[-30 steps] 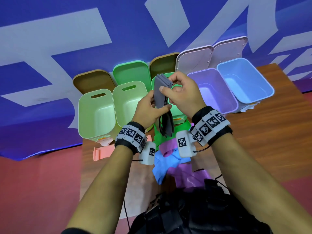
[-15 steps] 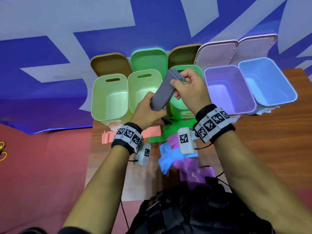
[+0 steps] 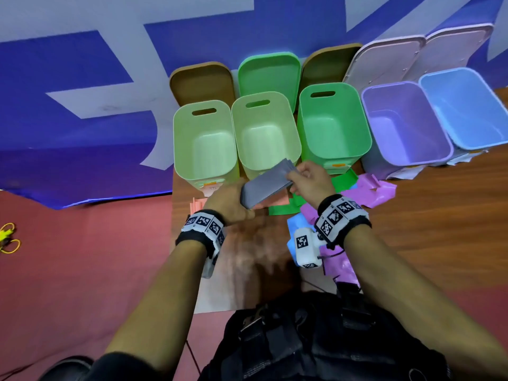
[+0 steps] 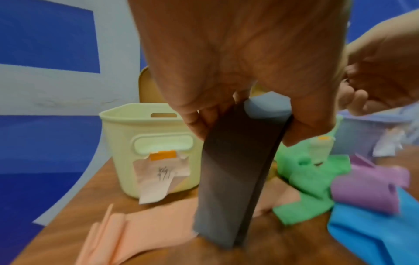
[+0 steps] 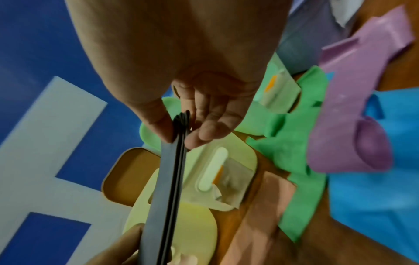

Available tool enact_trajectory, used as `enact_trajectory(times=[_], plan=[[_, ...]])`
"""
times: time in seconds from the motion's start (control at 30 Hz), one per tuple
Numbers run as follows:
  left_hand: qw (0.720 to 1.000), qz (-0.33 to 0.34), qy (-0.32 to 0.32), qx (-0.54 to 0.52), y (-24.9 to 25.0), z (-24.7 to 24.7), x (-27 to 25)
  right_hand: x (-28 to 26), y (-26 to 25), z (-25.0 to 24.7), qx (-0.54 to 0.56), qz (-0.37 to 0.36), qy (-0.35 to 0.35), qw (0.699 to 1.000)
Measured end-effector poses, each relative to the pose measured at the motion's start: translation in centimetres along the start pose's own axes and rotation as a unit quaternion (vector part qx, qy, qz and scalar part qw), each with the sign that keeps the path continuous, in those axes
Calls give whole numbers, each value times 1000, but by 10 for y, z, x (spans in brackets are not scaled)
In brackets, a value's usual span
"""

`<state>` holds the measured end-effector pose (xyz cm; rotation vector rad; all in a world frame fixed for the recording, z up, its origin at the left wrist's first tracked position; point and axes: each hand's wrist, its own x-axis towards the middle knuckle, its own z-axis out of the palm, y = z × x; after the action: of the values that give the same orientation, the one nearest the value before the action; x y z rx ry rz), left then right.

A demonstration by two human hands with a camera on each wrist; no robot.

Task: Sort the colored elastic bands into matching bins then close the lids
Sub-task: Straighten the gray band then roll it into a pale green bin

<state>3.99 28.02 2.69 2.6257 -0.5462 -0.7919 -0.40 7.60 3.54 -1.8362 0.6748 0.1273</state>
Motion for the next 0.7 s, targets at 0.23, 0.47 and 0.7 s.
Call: enact_trajectory(times=[0.23, 0.47, 0.7], plan=[[995, -38, -62, 73, -39, 26, 2, 0, 48, 26, 53, 96, 18, 994], [988, -54, -106, 97, -68, 47, 1, -3, 85, 49, 112, 194, 4, 975], [989, -46, -83, 109, -87, 62, -1, -3, 110, 63, 134, 242, 24, 961]])
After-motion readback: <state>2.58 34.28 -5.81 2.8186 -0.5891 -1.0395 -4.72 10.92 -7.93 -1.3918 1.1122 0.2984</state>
